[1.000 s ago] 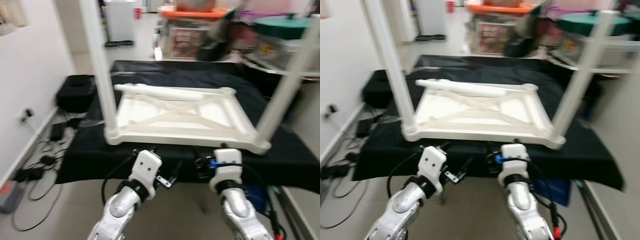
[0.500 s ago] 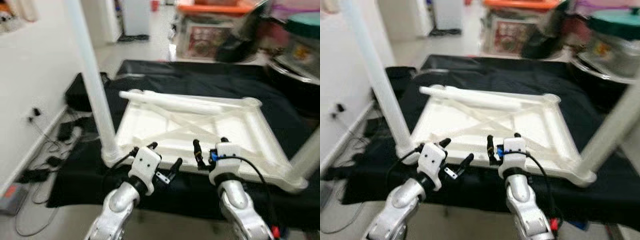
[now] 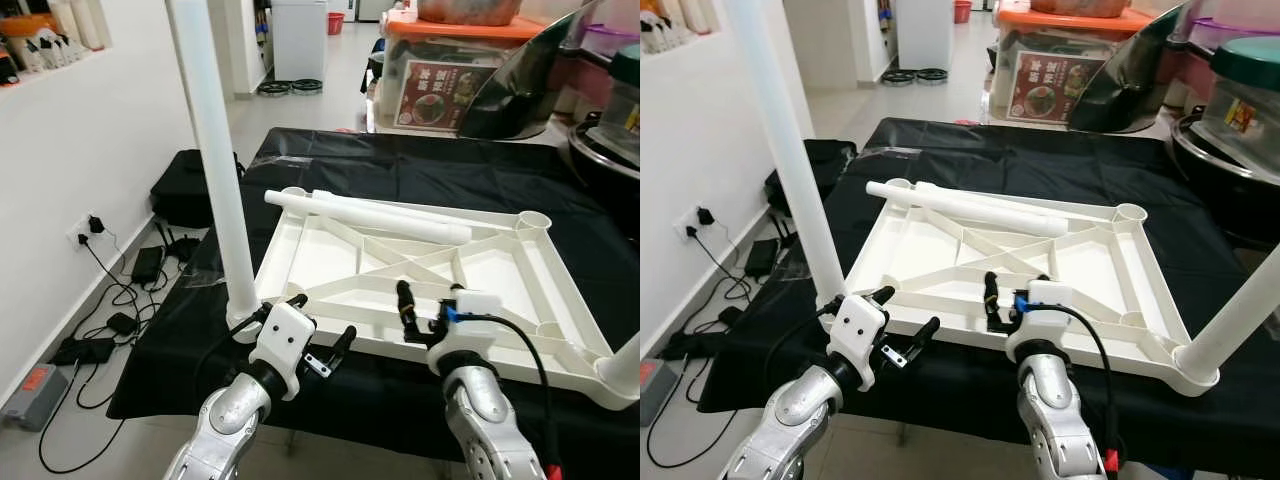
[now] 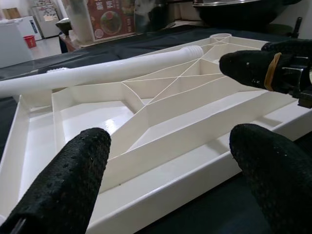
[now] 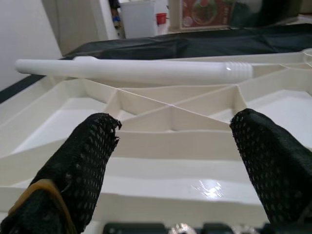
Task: Building children table
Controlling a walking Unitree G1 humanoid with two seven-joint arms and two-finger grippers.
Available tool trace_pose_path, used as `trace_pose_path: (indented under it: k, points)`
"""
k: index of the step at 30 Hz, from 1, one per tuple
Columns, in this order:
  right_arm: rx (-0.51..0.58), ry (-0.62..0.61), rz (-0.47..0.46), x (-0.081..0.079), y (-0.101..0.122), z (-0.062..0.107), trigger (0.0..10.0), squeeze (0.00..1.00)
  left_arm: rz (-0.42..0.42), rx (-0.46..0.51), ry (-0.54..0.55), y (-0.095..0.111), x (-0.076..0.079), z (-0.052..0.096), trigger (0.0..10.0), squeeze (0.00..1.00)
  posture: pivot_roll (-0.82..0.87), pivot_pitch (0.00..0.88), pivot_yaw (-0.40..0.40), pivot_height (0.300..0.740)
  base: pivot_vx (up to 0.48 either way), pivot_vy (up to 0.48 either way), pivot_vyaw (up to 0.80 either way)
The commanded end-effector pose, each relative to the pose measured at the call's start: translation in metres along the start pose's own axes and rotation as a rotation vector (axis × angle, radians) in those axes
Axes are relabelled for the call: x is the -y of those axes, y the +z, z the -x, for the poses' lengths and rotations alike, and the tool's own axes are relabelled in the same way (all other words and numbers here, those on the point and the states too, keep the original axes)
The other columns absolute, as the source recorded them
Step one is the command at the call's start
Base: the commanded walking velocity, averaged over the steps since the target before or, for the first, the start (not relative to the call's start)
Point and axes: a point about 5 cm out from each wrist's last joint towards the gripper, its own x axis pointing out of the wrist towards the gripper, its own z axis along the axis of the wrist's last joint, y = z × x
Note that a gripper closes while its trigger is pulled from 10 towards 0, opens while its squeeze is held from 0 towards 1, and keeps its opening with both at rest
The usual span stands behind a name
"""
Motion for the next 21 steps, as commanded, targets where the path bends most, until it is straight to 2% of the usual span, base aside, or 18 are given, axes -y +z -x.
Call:
trace_pose_path:
  k: [1, 2, 7, 21]
  points:
    - [-0.022, -0.009, -0.007, 0.000, -0.003, -0.001, 10.0, 0.00, -0.007, -0.018, -0.002, -0.002, -0.001, 0.001, 10.0, 0.00, 0.11, 0.000, -0.031, 0.740, 0.000, 0.000, 0.00]
    - [-0.022, -0.009, -0.007, 0.000, -0.003, -0.001, 10.0, 0.00, -0.007, -0.018, -0.002, -0.002, -0.001, 0.001, 10.0, 0.00, 0.11, 0.000, -0.031, 0.740, 0.000, 0.000, 0.00]
    - [-0.024, 0.076, -0.015, -0.020, -0.003, 0.010, 10.0, 0.00, -0.013, -0.019, -0.002, -0.002, -0.002, 0.002, 10.0, 0.00, 0.10, 0.000, -0.028, 0.740, 0.000, 0.000, 0.00]
    - [-0.062, 0.080, -0.005, -0.019, -0.010, 0.009, 10.0, 0.00, -0.029, -0.013, 0.002, -0.002, -0.001, 0.004, 10.0, 0.00, 0.10, 0.000, -0.031, 0.740, 0.000, 0.000, 0.00]
